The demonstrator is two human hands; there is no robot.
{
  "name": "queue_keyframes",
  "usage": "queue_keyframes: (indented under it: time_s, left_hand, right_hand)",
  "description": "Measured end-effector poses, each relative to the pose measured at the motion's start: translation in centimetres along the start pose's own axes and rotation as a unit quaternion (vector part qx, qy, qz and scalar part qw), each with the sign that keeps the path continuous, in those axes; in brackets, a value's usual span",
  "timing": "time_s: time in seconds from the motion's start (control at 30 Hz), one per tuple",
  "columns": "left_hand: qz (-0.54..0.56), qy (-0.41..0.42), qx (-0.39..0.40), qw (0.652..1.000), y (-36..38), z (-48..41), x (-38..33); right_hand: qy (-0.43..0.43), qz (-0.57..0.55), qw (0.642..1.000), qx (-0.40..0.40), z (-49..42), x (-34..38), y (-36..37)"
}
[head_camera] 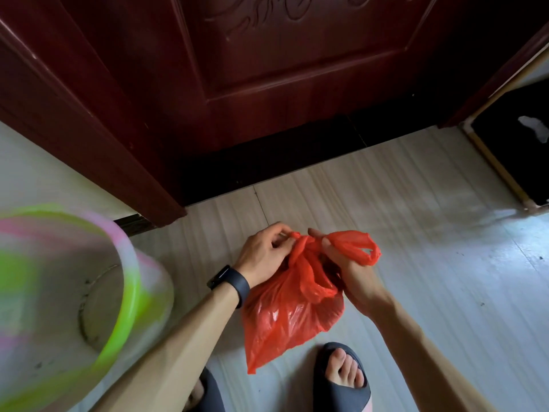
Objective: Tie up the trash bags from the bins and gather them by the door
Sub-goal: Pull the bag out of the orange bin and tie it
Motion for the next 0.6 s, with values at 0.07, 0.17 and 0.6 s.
queue_keyframes:
  time_s: [0.07, 0.17, 0.6]
  left_hand:
    - [-0.099, 0.073, -0.012, 0.992, -1.0, -0.2, -0.6]
    - [-0.304, 0.249, -0.080, 0.916, -2.3, -0.2, -2.3]
    - [-0.338, 0.162, -0.033, 0.927, -6.2, -0.5, 0.2]
  right_hand:
    - [-0.009, -0.035, 0.998, -0.042, -0.1, 0.3, 0.0]
    - [0.039, -0.161, 0.983, -0.082, -0.4, -0.4, 0.1]
    - [-0.019, 0.078, 0.985, -0.153, -0.1, 0.0, -3.0]
Point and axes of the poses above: each hand's wrist, its own z-axis away from the middle knuckle, its own y-axis out of the palm, x = y × z, the point moved 8 cm from there along -z, towards the middle knuckle, and after that the axes turned 8 degrees about -x, right-handed, at the moved point
